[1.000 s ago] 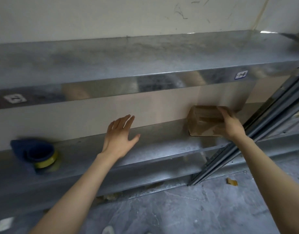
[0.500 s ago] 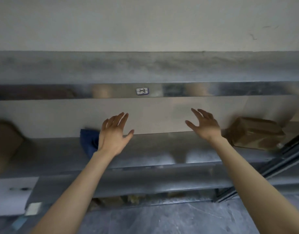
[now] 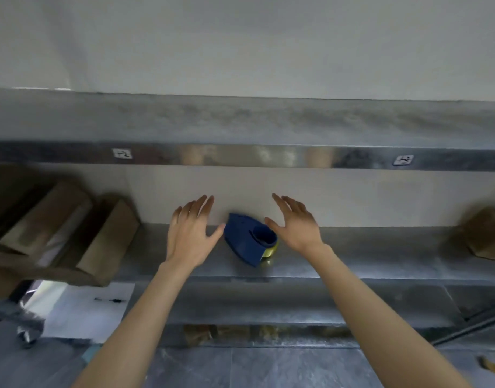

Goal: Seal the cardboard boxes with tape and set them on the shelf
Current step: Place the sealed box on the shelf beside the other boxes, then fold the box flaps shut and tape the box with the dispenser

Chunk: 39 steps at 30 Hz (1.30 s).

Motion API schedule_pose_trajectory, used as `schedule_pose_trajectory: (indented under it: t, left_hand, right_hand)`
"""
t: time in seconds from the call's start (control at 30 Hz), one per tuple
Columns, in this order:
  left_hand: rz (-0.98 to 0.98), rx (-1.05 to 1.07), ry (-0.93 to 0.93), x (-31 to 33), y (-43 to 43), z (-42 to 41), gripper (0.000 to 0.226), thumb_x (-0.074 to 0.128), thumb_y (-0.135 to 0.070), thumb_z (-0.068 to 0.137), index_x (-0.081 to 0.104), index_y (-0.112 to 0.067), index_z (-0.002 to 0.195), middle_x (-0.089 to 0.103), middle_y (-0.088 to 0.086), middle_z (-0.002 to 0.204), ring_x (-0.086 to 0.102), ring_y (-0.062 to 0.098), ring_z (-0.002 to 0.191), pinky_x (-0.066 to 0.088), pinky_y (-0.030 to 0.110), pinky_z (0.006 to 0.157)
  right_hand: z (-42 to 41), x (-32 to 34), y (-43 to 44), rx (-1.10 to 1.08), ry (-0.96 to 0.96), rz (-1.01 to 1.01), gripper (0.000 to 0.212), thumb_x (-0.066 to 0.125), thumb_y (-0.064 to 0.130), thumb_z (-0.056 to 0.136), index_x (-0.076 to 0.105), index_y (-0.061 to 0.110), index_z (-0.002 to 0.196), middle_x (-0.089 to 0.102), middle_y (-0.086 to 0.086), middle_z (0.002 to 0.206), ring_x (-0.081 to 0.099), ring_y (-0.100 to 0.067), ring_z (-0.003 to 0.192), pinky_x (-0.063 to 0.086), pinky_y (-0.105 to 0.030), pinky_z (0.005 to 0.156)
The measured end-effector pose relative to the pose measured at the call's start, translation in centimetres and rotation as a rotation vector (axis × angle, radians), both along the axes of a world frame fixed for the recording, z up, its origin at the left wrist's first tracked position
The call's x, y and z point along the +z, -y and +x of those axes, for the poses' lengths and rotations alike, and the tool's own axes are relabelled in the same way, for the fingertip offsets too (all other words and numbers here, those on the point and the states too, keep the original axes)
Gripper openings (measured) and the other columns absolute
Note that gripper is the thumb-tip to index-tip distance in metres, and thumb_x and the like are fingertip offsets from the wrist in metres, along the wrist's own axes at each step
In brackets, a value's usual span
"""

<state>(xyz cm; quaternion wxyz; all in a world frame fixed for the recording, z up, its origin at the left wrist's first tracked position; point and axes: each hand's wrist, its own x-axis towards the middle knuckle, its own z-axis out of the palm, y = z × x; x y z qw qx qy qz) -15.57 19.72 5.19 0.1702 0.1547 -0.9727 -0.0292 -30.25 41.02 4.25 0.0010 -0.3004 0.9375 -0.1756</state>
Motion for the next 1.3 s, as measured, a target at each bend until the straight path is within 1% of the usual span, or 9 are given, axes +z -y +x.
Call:
schedule_pose_trajectory:
  t: [0.23, 0.37, 0.57, 0.73, 0.87, 0.97, 1.1, 1.17, 1.3]
  left_hand:
    - [-0.003, 0.162, -0.031, -1.2, 4.2, 4.9, 0.072, 0.035, -0.061, 0.092, 0.046, -0.015, 0.146, 0.053, 0.007, 0.145, 0.051, 0.028, 0.127, 0.037, 0.043, 0.106]
    - [0.034, 0.269, -0.060, -1.9, 6.8, 8.7, 0.074, 0.033, -0.062, 0.091, 0.048, -0.014, 0.145, 0.055, 0.009, 0.142, 0.051, 0.030, 0.127, 0.036, 0.044, 0.107]
    - [0.109, 0.366, -0.090, -3.0, 11.6, 14.6, 0.077, 0.031, -0.064, 0.091, 0.041, -0.017, 0.150, 0.045, 0.006, 0.152, 0.045, 0.029, 0.133, 0.033, 0.046, 0.110]
    - [0.193, 0.405, -0.100, -4.0, 17.0, 20.1, 0.078, 0.034, -0.065, 0.089, 0.040, -0.018, 0.151, 0.043, 0.003, 0.153, 0.042, 0.029, 0.135, 0.036, 0.050, 0.108]
    - [0.228, 0.369, -0.081, -5.1, 20.1, 22.1, 0.075, 0.036, -0.066, 0.088, 0.041, -0.022, 0.149, 0.044, 0.000, 0.150, 0.044, 0.026, 0.129, 0.040, 0.044, 0.101]
    - [0.295, 0.333, -0.060, -6.2, 20.9, 22.3, 0.077, 0.039, -0.067, 0.087, 0.039, -0.022, 0.150, 0.040, -0.003, 0.152, 0.042, 0.022, 0.131, 0.042, 0.040, 0.099]
    - [0.338, 0.309, -0.070, -7.6, 21.2, 22.1, 0.072, 0.060, -0.055, 0.090, 0.039, -0.023, 0.151, 0.038, -0.002, 0.153, 0.043, 0.023, 0.132, 0.046, 0.041, 0.096]
    - [0.366, 0.313, -0.070, -8.0, 21.2, 22.0, 0.071, 0.062, -0.053, 0.090, 0.038, -0.024, 0.151, 0.036, -0.004, 0.154, 0.040, 0.021, 0.135, 0.046, 0.041, 0.098]
    - [0.397, 0.315, -0.092, -8.5, 21.1, 22.0, 0.069, 0.064, -0.052, 0.089, 0.043, -0.025, 0.148, 0.037, -0.005, 0.152, 0.039, 0.017, 0.134, 0.045, 0.037, 0.097]
  right_hand:
    - [3.5, 0.2, 6.7, 0.213, 0.013, -0.024, 0.069, 0.044, 0.056, 0.098, 0.020, 0.029, 0.156, 0.029, -0.001, 0.159, 0.027, -0.023, 0.144, 0.032, -0.036, 0.111]
    - [5.5, 0.1, 10.6, 0.329, 0.040, -0.041, 0.069, 0.046, 0.055, 0.098, 0.022, 0.027, 0.156, 0.029, -0.003, 0.159, 0.026, -0.024, 0.144, 0.036, -0.041, 0.111]
    - [8.6, 0.3, 17.4, 0.455, 0.059, -0.028, 0.066, 0.046, 0.053, 0.099, 0.023, 0.028, 0.155, 0.027, -0.002, 0.160, 0.024, -0.023, 0.145, 0.035, -0.041, 0.112]
    - [10.9, -0.2, 23.7, 0.495, 0.090, -0.033, 0.063, 0.048, 0.049, 0.099, 0.025, 0.030, 0.155, 0.025, -0.001, 0.160, 0.023, -0.023, 0.145, 0.031, -0.040, 0.113]
    - [12.5, -1.2, 28.2, 0.516, 0.064, -0.002, 0.062, 0.052, 0.044, 0.098, 0.030, 0.027, 0.153, 0.026, -0.002, 0.160, 0.026, -0.025, 0.144, 0.035, -0.041, 0.111]
    - [13.4, -1.9, 30.4, 0.517, 0.060, 0.010, 0.061, 0.057, 0.037, 0.097, 0.035, 0.023, 0.151, 0.028, -0.004, 0.159, 0.030, -0.027, 0.142, 0.037, -0.041, 0.110]
    - [13.1, -2.5, 32.4, 0.556, 0.061, 0.012, 0.061, 0.062, 0.023, 0.095, 0.035, 0.023, 0.150, 0.029, -0.005, 0.158, 0.033, -0.027, 0.140, 0.040, -0.041, 0.108]
    - [12.8, -2.7, 33.4, 0.573, 0.064, -0.022, 0.061, 0.061, 0.014, 0.094, 0.037, 0.027, 0.149, 0.030, -0.003, 0.156, 0.033, -0.024, 0.139, 0.041, -0.039, 0.107]
    - [12.0, -3.1, 35.3, 0.586, 0.084, -0.055, 0.059, 0.058, 0.002, 0.092, 0.044, 0.027, 0.144, 0.033, 0.000, 0.155, 0.032, -0.021, 0.140, 0.037, -0.036, 0.109]
